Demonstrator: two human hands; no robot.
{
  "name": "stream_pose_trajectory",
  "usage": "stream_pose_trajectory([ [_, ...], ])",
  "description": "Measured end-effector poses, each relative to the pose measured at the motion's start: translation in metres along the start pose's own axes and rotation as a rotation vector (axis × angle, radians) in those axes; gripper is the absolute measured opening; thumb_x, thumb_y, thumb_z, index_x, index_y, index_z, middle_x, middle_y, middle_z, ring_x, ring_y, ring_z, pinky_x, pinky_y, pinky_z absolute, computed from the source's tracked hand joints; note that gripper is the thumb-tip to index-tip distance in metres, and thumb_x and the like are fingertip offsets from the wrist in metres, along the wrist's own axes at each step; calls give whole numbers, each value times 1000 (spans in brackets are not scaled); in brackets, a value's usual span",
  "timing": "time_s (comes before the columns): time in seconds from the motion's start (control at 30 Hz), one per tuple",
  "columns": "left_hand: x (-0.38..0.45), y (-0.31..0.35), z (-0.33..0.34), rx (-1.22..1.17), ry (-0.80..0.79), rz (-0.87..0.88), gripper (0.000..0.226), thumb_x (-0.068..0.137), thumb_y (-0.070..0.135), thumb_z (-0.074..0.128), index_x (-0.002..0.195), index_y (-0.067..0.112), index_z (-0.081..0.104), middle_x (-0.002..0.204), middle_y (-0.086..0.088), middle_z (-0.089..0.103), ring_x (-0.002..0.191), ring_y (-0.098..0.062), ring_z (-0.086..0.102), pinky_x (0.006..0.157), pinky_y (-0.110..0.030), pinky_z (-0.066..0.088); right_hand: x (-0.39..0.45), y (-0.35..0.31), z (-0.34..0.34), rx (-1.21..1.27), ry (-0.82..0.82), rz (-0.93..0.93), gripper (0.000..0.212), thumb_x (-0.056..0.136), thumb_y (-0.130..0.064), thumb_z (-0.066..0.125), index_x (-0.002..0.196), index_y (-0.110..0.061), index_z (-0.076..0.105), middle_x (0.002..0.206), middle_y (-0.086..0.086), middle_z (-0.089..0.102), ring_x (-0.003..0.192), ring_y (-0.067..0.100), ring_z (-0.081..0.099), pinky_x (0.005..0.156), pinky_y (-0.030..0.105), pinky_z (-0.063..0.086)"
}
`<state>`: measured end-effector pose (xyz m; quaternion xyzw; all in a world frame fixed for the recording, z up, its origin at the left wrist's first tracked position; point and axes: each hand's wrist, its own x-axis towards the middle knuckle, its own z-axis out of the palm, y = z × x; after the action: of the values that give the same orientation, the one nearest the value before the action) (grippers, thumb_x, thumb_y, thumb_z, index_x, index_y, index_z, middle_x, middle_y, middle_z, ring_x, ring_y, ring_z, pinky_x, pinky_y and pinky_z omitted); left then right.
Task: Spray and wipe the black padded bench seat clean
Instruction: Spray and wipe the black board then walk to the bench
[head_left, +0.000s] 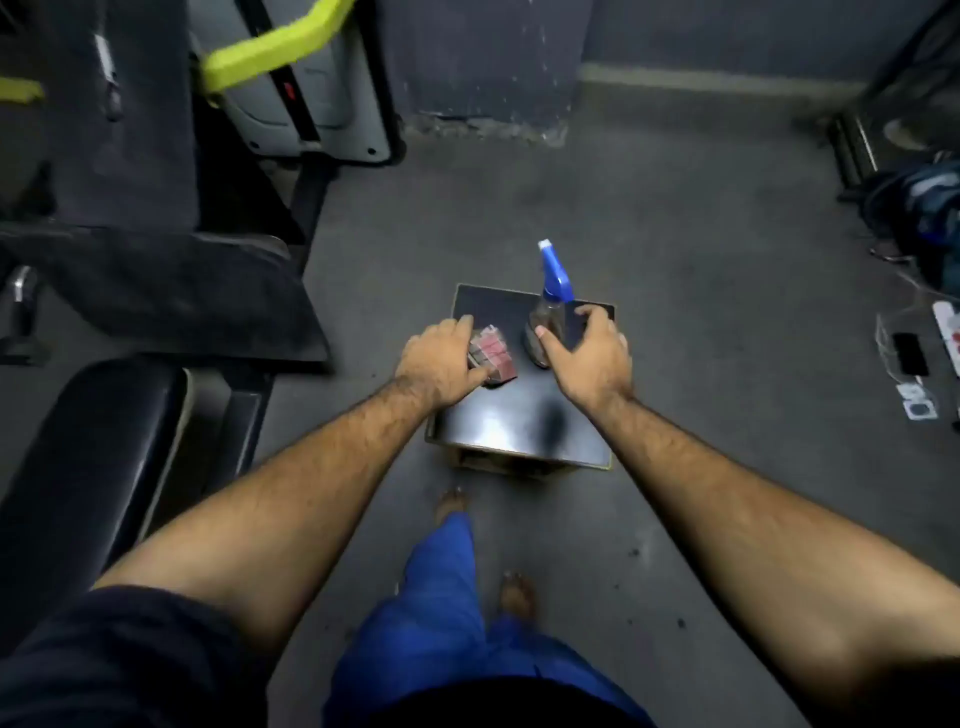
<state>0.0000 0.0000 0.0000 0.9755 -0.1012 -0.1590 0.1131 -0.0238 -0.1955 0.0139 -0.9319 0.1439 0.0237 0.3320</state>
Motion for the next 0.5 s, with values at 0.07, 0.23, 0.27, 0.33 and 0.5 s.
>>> stream_pose_trajectory([
  [0.07,32,-4,7,-29,-93,37,58,87,43,59,134,13,45,129,-11,53,118,-32,52,99,-45,44,22,-1,12,93,-8,170,73,81,-61,68,136,-19,47,134,4,58,125,28,51,102,40,46],
  [0.23,111,-13,43,32,-246,208,44,81,27,63,123,14,55,122,-9,59,113,-31,56,97,-41,45,72,10,47,220,-34,242,92,64,-71,68,142,-28,43,137,-3,58,128,20,53,105,41,47],
  [0.27,125,-15,52,65,-267,251,45,78,27,66,121,15,56,122,-8,60,112,-30,56,97,-41,45,80,13,53,240,-35,239,90,64,-70,70,140,-30,44,135,-4,59,126,19,55,105,42,47],
  [0.33,150,-17,71,140,-299,344,48,73,29,68,118,15,58,119,-6,61,110,-28,57,96,-40,45,93,19,67,299,-21,247,78,66,-65,74,133,-34,50,124,-4,65,117,19,61,102,44,50],
  [0.5,182,-23,105,341,-358,570,48,69,35,69,113,20,59,108,-6,60,103,-27,54,87,-36,43,114,14,79,445,30,226,46,75,-39,75,118,-38,58,91,-14,64,83,12,63,88,51,56],
])
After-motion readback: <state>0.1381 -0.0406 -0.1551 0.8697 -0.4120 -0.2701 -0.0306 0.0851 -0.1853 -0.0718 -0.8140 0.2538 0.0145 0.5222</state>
